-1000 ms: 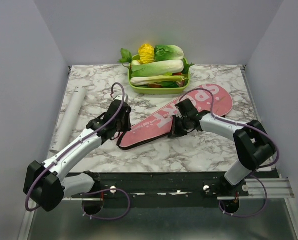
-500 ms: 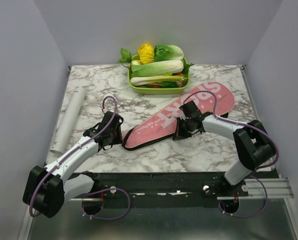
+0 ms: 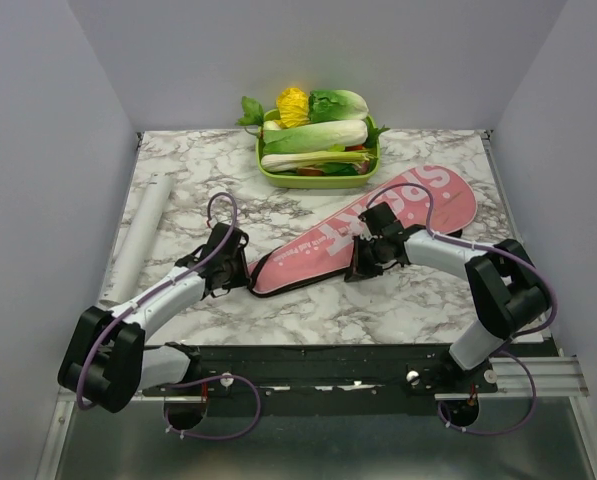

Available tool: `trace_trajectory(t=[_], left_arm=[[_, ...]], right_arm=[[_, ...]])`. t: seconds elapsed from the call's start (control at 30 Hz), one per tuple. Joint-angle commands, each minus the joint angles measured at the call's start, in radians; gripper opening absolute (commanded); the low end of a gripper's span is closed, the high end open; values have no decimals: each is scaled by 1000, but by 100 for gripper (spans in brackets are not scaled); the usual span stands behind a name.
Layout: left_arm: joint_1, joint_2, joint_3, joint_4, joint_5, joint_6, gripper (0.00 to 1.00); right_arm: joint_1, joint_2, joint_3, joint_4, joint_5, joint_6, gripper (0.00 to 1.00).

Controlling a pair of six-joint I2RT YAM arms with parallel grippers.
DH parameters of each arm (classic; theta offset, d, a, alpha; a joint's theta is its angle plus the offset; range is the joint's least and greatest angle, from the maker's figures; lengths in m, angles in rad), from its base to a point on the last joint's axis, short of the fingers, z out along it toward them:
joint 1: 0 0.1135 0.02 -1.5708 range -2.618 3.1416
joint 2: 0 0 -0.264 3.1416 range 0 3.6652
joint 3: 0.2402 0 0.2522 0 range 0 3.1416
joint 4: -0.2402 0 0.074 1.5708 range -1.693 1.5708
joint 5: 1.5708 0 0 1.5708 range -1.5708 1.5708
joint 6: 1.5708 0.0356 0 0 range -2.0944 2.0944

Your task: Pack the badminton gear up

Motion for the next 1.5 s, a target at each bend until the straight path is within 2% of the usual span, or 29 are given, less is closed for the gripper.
trace_trajectory(t=[0.0, 0.1, 0.13, 0.23, 0.27, 0.5, 0.73, 0.87, 1.07, 1.23, 1.33, 1.47], left_arm=[[5, 37, -27, 76, 27, -21, 34], [3, 34, -56, 104, 46, -31, 25], [0, 26, -73, 110, 46, -35, 15], [-9, 17, -88, 125, 78, -38, 1], [-17, 12, -91, 128, 83, -40, 0], [-38, -54, -119, 136, 126, -54, 0], [-84, -155, -144, 119, 144, -71, 0], [-136, -210, -153, 104, 164, -91, 0], [-289, -319, -168, 53, 152, -146, 0], [-388, -386, -209, 56, 129, -206, 0], [-443, -441, -240, 35, 86, -236, 0], [-463, -521, -234, -27, 66, -241, 0]], right_arm=[[44, 20, -10, 10, -23, 15, 1], [98, 32, 15, 2, -11, 36, 1], [113, 37, 24, 2, -9, 53, 1], [180, 61, 62, 2, -12, 89, 1], [217, 71, 88, 2, -15, 98, 1], [367, 150, 225, 14, -49, 181, 1], [495, 296, 404, 52, -121, 270, 1], [552, 357, 446, 138, -138, 323, 1], [585, 364, 402, 200, -103, 356, 1], [592, 304, 314, 223, -64, 379, 1], [598, 261, 222, 238, -29, 403, 1], [602, 146, 40, 267, 21, 440, 1]])
